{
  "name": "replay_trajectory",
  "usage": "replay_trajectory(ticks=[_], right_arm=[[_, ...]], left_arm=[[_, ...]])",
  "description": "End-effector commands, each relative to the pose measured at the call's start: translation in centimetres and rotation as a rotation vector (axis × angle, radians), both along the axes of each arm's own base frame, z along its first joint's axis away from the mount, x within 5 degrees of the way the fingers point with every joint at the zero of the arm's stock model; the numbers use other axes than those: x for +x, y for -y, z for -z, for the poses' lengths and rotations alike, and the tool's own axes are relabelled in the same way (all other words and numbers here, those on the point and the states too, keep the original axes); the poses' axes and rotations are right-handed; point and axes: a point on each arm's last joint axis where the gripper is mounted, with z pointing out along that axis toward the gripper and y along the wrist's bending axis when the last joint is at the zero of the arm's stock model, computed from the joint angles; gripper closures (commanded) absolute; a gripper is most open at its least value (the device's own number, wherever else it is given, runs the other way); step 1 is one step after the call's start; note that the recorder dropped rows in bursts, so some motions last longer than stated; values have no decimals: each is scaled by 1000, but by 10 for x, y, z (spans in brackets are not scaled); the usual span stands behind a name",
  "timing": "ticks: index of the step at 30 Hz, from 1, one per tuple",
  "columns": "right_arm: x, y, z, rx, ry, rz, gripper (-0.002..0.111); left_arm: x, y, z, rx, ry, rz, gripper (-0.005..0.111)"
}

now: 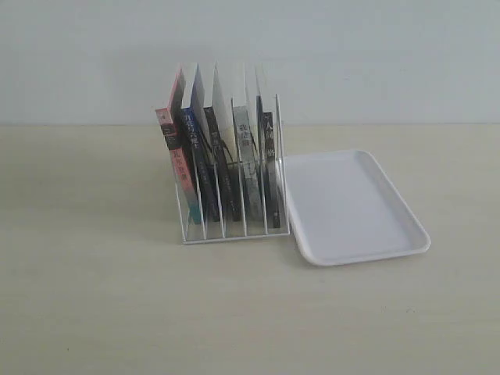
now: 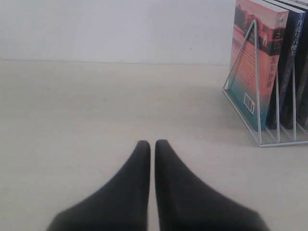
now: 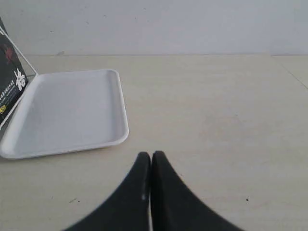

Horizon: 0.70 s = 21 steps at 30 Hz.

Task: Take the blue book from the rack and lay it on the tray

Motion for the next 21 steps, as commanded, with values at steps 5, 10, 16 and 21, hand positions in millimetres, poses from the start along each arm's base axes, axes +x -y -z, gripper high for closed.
replay_trajectory(ticks=[5,10,16,21], right_arm=[[0,0,0,0,7,1,109],[0,0,0,0,7,1,109],[1,0,-3,-53,47,-10,109],[3,0,-22,-66,261,-3,109]], left_arm=[[0,0,-1,-4,8,-2,103],[0,0,-1,-4,8,-2,103],[0,0,-1,-4,8,-2,103],[0,0,-1,-4,8,-2,103]])
